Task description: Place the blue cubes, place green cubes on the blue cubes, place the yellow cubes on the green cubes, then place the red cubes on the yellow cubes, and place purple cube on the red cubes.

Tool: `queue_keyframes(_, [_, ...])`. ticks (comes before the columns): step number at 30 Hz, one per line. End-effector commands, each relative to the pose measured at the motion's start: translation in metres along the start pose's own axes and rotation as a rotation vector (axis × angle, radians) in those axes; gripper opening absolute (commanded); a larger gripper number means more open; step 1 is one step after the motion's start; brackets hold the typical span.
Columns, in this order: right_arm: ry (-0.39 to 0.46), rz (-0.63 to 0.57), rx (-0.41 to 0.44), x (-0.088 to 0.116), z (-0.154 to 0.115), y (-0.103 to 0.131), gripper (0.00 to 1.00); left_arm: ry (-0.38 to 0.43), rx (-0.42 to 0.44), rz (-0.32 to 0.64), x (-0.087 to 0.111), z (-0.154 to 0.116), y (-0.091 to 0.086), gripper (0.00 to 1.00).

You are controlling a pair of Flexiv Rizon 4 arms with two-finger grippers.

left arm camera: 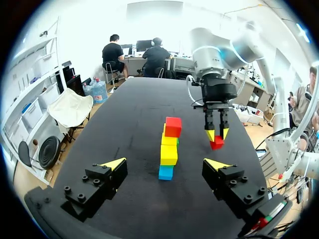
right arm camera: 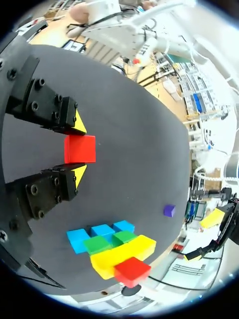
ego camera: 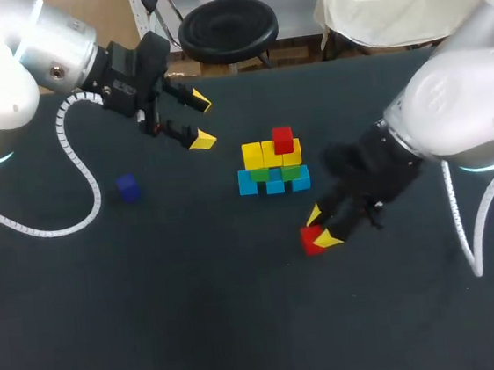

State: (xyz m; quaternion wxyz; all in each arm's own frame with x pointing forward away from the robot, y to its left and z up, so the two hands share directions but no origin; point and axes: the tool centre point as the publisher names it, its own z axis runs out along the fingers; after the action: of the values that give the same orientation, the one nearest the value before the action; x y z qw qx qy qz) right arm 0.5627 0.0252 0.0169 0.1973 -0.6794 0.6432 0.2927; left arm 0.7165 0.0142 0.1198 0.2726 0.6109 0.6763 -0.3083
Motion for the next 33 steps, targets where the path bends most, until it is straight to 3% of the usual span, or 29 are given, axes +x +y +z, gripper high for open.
queue_keyframes(1, [0.025, 0.042, 0.054, -0.012, 0.009, 0.004, 0.00, -0.002, 0.002, 0.001, 0.001, 0.000, 0.001, 1.00])
queue_keyframes(8, [-0.053, 0.037, 0.016, -0.019, 0.036, -0.017, 0.00, -0.002, 0.002, 0.001, 0.001, 0.000, 0.001, 1.00])
queue_keyframes(19, [-0.029, 0.002, -0.038, -0.035, 0.041, -0.037, 0.00, -0.002, 0.002, 0.001, 0.001, 0.000, 0.001, 1.00])
queue_keyframes(33, [-0.052, 0.070, 0.034, -0.039, 0.044, -0.032, 0.00, -0.002, 0.002, 0.001, 0.001, 0.000, 0.001, 1.00])
